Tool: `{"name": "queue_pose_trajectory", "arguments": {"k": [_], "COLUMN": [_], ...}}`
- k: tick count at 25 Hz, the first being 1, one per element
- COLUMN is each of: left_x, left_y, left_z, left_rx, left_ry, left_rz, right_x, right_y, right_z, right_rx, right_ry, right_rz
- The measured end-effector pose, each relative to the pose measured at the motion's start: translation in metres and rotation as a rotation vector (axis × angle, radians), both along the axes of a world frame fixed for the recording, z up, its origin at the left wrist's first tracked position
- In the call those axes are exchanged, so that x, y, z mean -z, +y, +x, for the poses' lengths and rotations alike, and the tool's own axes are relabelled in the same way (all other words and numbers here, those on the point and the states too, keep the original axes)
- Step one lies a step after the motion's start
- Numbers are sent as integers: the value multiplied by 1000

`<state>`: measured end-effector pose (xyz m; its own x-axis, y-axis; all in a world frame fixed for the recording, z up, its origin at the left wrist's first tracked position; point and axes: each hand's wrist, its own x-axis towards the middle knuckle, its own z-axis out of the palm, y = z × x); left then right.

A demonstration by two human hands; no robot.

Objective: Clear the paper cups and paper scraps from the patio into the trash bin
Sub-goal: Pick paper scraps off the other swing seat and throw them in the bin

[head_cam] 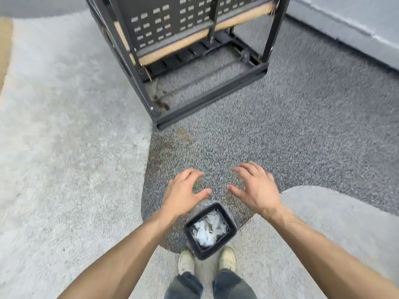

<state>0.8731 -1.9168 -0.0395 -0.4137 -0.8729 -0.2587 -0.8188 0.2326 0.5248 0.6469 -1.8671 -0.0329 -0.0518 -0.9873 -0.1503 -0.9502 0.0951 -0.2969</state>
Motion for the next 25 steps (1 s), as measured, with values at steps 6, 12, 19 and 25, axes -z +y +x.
{"name": "queue_pose_trajectory", "arguments": {"k": [6, 12, 19, 25], "left_x": [-110, -169, -191, -184], "left_y": [-8, -28, -34, 9], "left_z": [-15, -13, -11, -75], "left_rx": [89, 215, 418, 723], "left_ry": [2, -26, 100, 248], "left_rz": [-253, -400, -459, -436], "right_x": [-120, -178, -196, -198], "right_y": [16, 38, 95, 197], "right_z": [-24, -23, -8, -1], "right_rx": [73, 211, 425, 725], "right_ry": [91, 162, 254, 286], "right_rz": [-197, -249, -263, -201]}}
